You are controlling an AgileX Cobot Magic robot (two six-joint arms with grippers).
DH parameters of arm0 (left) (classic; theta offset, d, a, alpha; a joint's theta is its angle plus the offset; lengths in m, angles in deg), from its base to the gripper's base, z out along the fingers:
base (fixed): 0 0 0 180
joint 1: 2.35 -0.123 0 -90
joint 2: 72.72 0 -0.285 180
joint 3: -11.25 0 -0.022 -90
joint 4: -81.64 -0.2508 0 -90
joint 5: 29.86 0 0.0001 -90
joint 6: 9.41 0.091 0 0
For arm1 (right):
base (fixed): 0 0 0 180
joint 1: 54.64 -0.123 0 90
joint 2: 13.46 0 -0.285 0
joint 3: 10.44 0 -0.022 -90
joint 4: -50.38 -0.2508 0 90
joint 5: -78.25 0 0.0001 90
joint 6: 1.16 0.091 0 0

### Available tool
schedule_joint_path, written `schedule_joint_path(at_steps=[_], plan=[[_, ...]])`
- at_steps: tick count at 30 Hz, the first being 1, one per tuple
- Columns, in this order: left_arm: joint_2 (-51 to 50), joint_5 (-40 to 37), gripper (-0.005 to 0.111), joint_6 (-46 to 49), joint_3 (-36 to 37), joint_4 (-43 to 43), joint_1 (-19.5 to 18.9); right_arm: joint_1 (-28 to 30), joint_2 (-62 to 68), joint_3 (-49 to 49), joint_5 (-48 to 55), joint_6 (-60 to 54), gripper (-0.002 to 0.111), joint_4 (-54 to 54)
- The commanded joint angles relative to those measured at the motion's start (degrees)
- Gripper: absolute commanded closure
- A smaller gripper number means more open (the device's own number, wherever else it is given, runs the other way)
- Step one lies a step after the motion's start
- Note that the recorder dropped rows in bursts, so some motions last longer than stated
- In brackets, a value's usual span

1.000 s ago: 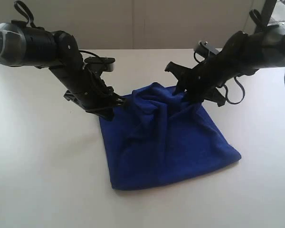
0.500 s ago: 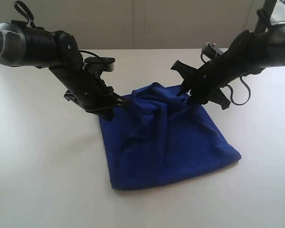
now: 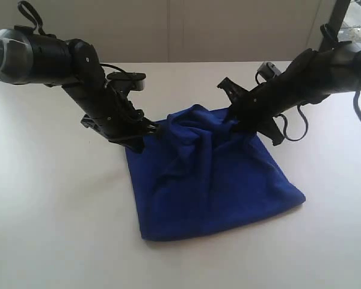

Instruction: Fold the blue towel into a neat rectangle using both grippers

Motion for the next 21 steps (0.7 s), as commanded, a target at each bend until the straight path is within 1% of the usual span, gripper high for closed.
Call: schedule_joint_path(at_steps=[1, 2, 4, 5, 7, 13, 16, 17, 19, 20, 21], plan=[[0.62, -0.81, 0.107, -0.2, 0.34, 0.57, 0.15, 0.59, -0.03, -0.1, -2.06, -0.2, 0.093, -0.18], [0.62, -0.81, 0.107, -0.2, 0.34, 0.57, 0.15, 0.59, -0.03, -0.1, -2.4, -0.32, 0.097, -0.18], [0.62, -0.81, 0.107, -0.2, 0.34, 0.57, 0.15, 0.59, -0.03, -0.1, -2.96, -0.99, 0.103, -0.18], [0.62, -0.81, 0.107, -0.2, 0.34, 0.57, 0.15, 0.59, -0.03, -0.1, -3.54, -3.31, 0.106, -0.18], [0.62, -0.38, 0.107, -0.2, 0.34, 0.57, 0.15, 0.59, -0.03, -0.1, -3.77, -7.0, 0.106, -0.06], [0.62, -0.01, 0.107, -0.2, 0.34, 0.73, 0.15, 0.59, -0.03, -0.1, -4.63, -12.09, 0.105, 0.17], [0.62, 0.0, 0.107, -0.2, 0.34, 0.89, 0.15, 0.59, -0.16, -0.1, -5.55, -21.32, 0.106, 0.3], [0.62, 0.0, 0.107, -0.2, 0.34, 1.6, 0.15, 0.59, -0.36, -0.1, -5.55, -22.46, 0.108, 0.57], [0.46, 0.0, 0.107, -0.2, 0.34, 4.45, 0.15, 0.59, -1.01, -0.1, -5.81, -24.53, 0.108, 0.72], [0.22, 0.0, 0.107, -0.2, 0.34, 6.49, 0.15, 0.59, -1.56, -0.1, -5.93, -25.93, 0.108, 0.72], [-0.41, 0.0, 0.107, 1.36, 0.34, 10.44, 0.31, 0.59, -2.27, -0.1, -5.82, -27.69, 0.108, 0.84]])
